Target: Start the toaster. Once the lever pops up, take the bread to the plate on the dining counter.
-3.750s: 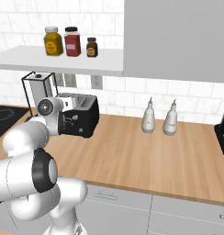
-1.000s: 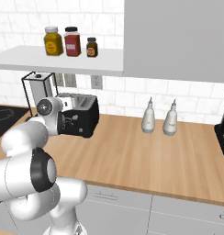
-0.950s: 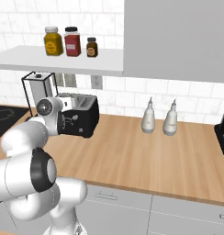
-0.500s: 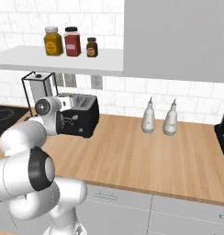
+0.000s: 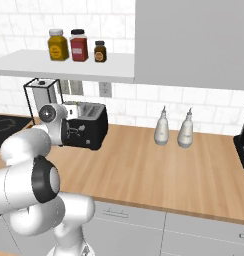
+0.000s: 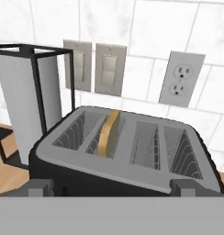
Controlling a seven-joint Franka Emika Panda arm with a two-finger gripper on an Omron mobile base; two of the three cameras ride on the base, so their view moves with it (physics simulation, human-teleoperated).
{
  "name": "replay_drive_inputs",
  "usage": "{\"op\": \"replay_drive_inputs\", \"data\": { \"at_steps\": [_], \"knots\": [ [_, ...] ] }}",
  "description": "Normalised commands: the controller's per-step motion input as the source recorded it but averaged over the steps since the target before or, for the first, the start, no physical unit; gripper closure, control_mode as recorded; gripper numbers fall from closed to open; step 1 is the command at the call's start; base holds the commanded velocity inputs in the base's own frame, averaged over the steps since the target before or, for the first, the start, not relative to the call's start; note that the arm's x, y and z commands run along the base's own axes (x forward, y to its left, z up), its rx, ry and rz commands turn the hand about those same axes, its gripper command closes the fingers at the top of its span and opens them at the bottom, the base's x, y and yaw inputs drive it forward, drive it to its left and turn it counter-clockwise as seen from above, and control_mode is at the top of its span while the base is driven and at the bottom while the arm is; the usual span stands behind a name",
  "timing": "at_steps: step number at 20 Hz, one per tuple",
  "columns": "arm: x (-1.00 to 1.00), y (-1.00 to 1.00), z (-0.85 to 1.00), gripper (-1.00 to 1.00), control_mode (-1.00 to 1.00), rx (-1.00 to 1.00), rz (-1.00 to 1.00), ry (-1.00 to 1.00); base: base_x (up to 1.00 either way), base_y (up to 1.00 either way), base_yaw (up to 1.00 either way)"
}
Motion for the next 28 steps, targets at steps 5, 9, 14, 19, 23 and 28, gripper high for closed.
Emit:
{"op": "replay_drive_inputs", "data": {
  "at_steps": [5, 9, 14, 19, 23, 28],
  "knots": [
    [0.19, 0.00, 0.20, -1.00, -1.00, 0.10, -0.08, 0.11, 0.00, 0.00, 0.00],
    [0.00, 0.00, 0.21, -1.00, -1.00, 0.07, -0.08, 0.05, 0.00, 0.00, 0.00],
    [0.19, 0.09, 0.03, -1.00, -1.00, 0.00, -0.12, 0.01, 0.00, 0.00, 0.00],
    [0.26, 0.20, 0.00, -1.00, -1.00, 0.00, -0.12, 0.00, 0.00, 0.00, 0.00],
    [0.26, 0.39, 0.00, -1.00, -1.00, -0.03, -0.07, -0.04, 0.00, 0.00, 0.00],
    [0.17, 0.15, -0.02, -1.00, -1.00, 0.00, -0.03, -0.06, 0.00, 0.00, 0.00]
  ]
}}
